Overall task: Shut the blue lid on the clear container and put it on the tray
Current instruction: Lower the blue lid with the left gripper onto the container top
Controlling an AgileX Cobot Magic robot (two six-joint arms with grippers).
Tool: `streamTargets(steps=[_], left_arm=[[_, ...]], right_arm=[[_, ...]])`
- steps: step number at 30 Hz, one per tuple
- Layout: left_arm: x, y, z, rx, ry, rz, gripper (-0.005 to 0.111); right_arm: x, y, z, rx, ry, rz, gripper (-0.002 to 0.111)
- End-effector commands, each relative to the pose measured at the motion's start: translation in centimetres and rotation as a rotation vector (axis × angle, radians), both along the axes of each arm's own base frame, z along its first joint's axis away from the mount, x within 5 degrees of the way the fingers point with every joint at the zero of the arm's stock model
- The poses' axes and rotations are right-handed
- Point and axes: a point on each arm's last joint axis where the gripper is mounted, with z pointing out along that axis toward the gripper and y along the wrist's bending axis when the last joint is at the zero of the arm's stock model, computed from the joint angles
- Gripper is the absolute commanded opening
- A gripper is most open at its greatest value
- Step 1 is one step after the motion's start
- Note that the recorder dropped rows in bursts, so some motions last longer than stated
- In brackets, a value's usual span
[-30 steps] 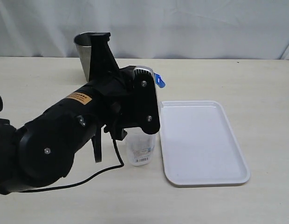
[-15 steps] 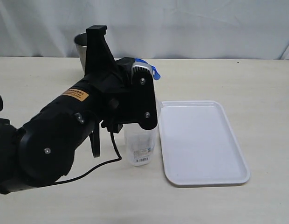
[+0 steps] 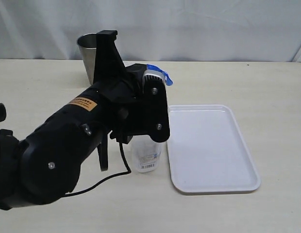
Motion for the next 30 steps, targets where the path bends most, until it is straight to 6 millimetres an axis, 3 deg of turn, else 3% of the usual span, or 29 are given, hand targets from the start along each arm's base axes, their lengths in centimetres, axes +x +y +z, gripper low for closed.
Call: streamTargets(steps=[1, 22, 30], left_arm=[[-0.4, -0.2, 0.2, -0.006, -0.020, 0.005, 0.000], [-0.4, 0.2, -0.3, 0.012, 0.017, 0.048, 0.000], [-1.4, -0.5, -0.1, 0.018, -0.001, 0.025, 0.000]], right_arm=[[0.0, 0.0, -0.1, -0.008, 0.000, -0.003, 0.004], [0.0, 0.0, -0.1, -0.008, 0.000, -0.003, 0.004], [0.0, 0.0, -0.1, -0.008, 0.000, -0.003, 0.004]])
